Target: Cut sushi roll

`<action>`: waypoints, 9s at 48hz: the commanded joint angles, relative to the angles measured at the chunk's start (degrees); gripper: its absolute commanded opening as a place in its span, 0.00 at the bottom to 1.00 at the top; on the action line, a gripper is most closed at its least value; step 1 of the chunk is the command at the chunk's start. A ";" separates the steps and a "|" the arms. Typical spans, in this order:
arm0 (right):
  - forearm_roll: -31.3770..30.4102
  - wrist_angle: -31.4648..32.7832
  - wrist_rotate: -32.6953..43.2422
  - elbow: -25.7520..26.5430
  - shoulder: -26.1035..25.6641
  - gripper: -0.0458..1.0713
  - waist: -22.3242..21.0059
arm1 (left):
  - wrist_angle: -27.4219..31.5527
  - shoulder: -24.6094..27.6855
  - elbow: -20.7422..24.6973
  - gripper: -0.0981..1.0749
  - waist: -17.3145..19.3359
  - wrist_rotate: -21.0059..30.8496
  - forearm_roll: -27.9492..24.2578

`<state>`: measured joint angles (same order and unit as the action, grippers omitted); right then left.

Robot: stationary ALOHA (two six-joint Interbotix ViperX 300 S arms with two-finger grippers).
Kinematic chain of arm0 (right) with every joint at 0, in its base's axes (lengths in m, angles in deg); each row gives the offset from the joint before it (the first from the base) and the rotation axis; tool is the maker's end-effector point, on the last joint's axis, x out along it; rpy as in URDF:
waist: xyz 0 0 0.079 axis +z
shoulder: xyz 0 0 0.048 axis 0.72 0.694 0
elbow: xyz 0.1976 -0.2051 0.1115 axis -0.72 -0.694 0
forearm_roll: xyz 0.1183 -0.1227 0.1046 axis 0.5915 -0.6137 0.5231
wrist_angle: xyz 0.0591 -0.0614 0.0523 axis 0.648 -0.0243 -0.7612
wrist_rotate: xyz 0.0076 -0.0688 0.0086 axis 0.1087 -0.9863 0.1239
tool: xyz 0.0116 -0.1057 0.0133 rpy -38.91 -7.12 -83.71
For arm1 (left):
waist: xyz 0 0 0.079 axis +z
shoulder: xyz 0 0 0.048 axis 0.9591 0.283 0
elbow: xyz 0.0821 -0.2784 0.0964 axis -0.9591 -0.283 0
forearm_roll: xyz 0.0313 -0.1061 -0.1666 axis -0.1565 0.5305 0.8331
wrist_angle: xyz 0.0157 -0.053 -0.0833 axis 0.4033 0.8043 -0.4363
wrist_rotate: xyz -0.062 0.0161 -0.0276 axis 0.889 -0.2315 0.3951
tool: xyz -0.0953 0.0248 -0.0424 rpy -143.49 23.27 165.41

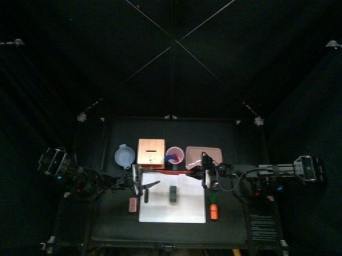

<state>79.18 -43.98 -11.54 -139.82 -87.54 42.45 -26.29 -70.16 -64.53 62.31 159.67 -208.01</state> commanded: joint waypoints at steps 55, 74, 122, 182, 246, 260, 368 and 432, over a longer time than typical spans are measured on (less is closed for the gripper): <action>-0.26 -0.53 0.00 0.88 0.09 0.36 0.26 | -5.71 4.39 3.43 0.58 5.45 3.96 0.00; -0.18 -0.26 0.00 0.62 0.09 0.36 0.62 | -5.71 4.57 3.52 0.53 5.36 4.75 -1.32; -0.35 -0.97 -0.09 0.26 1.49 0.36 0.70 | 1.76 6.15 0.35 0.53 8.26 22.41 -17.40; -0.44 -0.97 0.00 0.44 2.46 0.35 0.88 | 0.97 7.03 0.09 0.53 8.09 23.03 -14.85; 0.44 2.81 0.00 -0.97 18.90 0.29 4.48 | -4.92 22.06 6.59 0.53 0.35 22.32 -11.25; 0.62 2.81 0.09 -0.70 20.39 0.29 4.48 | -6.94 21.97 6.94 0.53 0.44 22.15 -10.55; -1.85 8.88 0.09 4.13 19.25 0.29 7.12 | -15.12 14.68 6.68 0.53 -1.05 15.38 -1.76; -0.44 7.56 1.93 3.69 25.75 0.29 8.88 | -16.87 23.55 8.79 0.53 -6.68 15.82 6.86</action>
<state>78.74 -35.72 -9.79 -136.75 -61.26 51.42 -43.25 -46.95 -56.45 55.55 175.49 -201.59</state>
